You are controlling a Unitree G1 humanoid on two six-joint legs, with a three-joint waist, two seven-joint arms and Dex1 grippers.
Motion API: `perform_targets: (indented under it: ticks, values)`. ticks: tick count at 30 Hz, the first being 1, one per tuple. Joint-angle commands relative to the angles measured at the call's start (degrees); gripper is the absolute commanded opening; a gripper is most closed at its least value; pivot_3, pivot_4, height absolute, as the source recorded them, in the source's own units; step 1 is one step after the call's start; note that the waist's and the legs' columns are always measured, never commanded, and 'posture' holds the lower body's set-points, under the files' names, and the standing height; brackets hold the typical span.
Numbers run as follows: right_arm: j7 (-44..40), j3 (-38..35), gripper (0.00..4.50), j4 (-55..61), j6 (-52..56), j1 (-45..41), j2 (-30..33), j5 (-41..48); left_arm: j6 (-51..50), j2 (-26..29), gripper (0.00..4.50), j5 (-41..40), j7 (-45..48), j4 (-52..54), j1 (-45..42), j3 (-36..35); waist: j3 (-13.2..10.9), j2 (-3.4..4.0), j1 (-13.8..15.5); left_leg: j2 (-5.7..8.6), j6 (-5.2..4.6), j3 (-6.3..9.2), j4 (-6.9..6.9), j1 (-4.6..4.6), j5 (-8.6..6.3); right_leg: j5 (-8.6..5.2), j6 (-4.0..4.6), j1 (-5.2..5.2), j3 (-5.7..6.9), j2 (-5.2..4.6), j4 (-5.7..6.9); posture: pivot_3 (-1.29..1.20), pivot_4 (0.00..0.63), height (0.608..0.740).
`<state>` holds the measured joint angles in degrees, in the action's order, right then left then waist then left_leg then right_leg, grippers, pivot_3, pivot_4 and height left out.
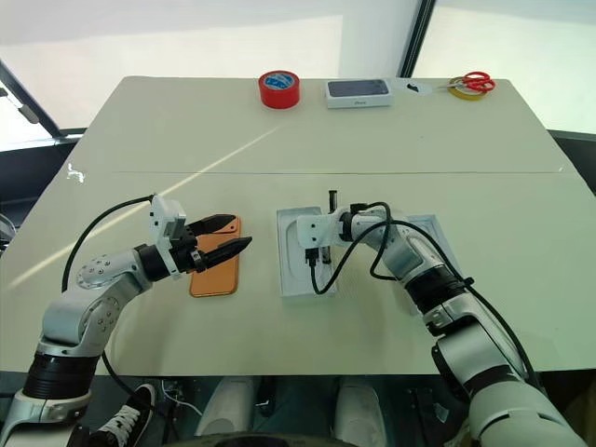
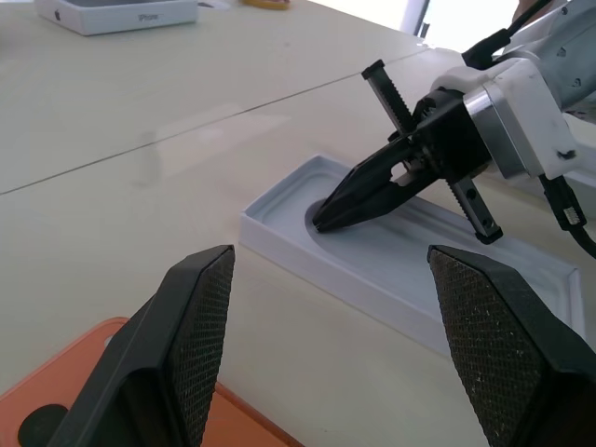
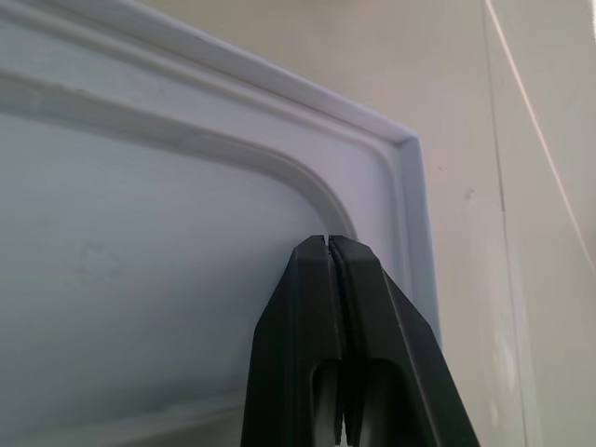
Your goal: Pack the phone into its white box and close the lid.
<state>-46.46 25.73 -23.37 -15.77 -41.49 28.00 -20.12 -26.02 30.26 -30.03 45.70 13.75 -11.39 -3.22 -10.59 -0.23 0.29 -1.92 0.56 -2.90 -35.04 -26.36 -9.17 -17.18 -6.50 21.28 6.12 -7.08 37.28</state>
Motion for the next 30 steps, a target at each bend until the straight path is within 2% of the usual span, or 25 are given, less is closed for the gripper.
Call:
perform_targets:
  ticks: [1,5,10,18,20,25,28,30]
  values:
    - [0.41,1.26,0.05,-0.79,-2.08,0.09,0.52,-2.50,-0.58,0.26,3.48,-0.86,-1.16,0.74,-0.13,-2.23,0.00,0.00,-0.03,0.00,0.00,0.00,0.00,0.00,0.00,0.00,0.00,0.00,0.00,0.00,0.00,0.00,0.150,0.740]
    - [4.16,0.39,0.05,-6.50,-2.70,-2.40,3.37,-6.65,-0.58,0.69,3.48,-0.46,-1.26,0.29,-0.20,-2.41,0.00,0.00,0.01,0.00,0.00,0.01,-0.01,0.02,0.00,0.00,0.00,0.00,0.00,0.00,0.02,0.00,0.150,0.740]
    - [6.01,-0.20,0.05,-10.47,-3.98,-4.03,6.16,-7.74,-0.65,0.71,3.48,-0.57,-1.23,0.13,-0.25,-2.39,0.00,0.00,0.46,0.02,0.00,0.03,-0.05,0.04,0.00,0.00,0.01,0.08,0.00,0.00,-0.04,0.00,0.150,0.740]
    - [4.62,-0.74,0.05,-8.01,-2.41,-3.70,6.90,-7.10,-2.59,0.51,3.48,-1.71,-1.84,-0.62,-0.47,-2.87,0.00,-0.01,0.35,0.01,0.00,0.03,-0.05,0.03,0.00,0.00,0.00,-0.07,0.00,0.00,-0.01,0.00,0.150,0.740]
    - [3.10,-2.62,0.05,-5.22,-0.91,-2.79,5.32,-2.96,-6.72,0.69,3.48,-4.54,-3.13,-0.87,-0.81,-4.66,0.00,-0.01,0.34,0.01,0.00,0.03,-0.05,0.03,0.00,0.00,0.00,-0.07,0.00,0.00,-0.01,0.00,0.150,0.740]
    - [-3.22,-8.99,0.05,8.74,10.67,-0.55,-2.95,14.07,-25.89,2.50,3.48,-21.27,-9.47,-3.85,-4.26,-16.48,-0.05,-0.02,-0.44,-0.04,0.00,0.11,-0.02,0.01,0.01,0.00,0.00,-0.03,0.00,0.01,0.07,0.00,0.150,0.740]
    - [-3.93,-9.36,0.05,13.56,14.78,-0.97,-6.09,16.72,-35.94,5.23,3.48,-28.94,-12.17,-7.23,-5.33,-22.00,-0.05,-0.02,-1.26,-0.07,0.03,0.18,0.00,0.03,0.03,0.00,0.00,0.03,0.00,0.05,0.21,0.00,0.150,0.740]
    - [-2.88,-7.77,0.05,14.32,17.93,-2.02,-8.99,16.35,-39.94,8.02,3.48,-29.70,-12.67,-8.44,-4.34,-23.11,-0.05,-0.02,-1.28,-0.07,0.03,0.17,0.00,0.03,0.03,0.00,0.00,0.02,0.00,0.05,0.20,0.00,0.150,0.740]
